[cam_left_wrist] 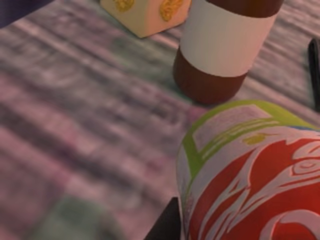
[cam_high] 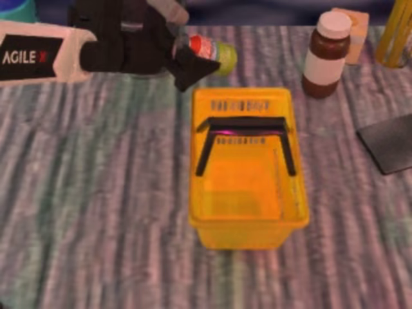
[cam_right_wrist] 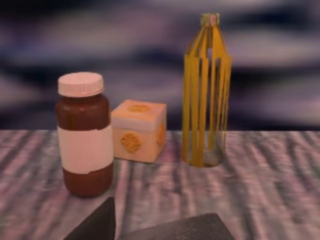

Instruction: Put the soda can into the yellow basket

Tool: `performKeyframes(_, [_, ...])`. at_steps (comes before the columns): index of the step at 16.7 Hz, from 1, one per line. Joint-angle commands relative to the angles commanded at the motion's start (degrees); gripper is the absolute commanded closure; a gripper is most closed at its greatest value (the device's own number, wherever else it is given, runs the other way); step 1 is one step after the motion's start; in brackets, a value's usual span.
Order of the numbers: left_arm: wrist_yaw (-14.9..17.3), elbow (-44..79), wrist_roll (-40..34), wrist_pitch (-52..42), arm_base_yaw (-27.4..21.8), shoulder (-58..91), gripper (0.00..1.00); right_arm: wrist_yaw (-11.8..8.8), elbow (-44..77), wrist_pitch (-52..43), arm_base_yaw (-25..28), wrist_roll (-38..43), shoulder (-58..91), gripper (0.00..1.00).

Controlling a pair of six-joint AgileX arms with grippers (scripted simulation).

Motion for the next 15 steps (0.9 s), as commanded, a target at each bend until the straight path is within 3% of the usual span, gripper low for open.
performKeyframes(4, [14.0, -6.5, -6.5, 21.1, -1.0, -3.4, 1.00, 0.0, 0.0, 0.0, 0.0, 0.0, 0.0, 0.00])
performKeyframes(8, [23.7, -10.7, -10.5, 33.8, -1.6, -7.1, 1.00, 0.0, 0.0, 0.0, 0.0, 0.0, 0.0, 0.00])
performKeyframes(11, [26.3, -11.6, -11.4, 36.9, -1.8, -8.2, 1.00, 0.0, 0.0, 0.0, 0.0, 0.0, 0.0, 0.00])
performKeyframes(15, [26.2, -11.4, -11.3, 36.8, -1.5, -8.0, 1.00, 0.0, 0.0, 0.0, 0.0, 0.0, 0.0, 0.00])
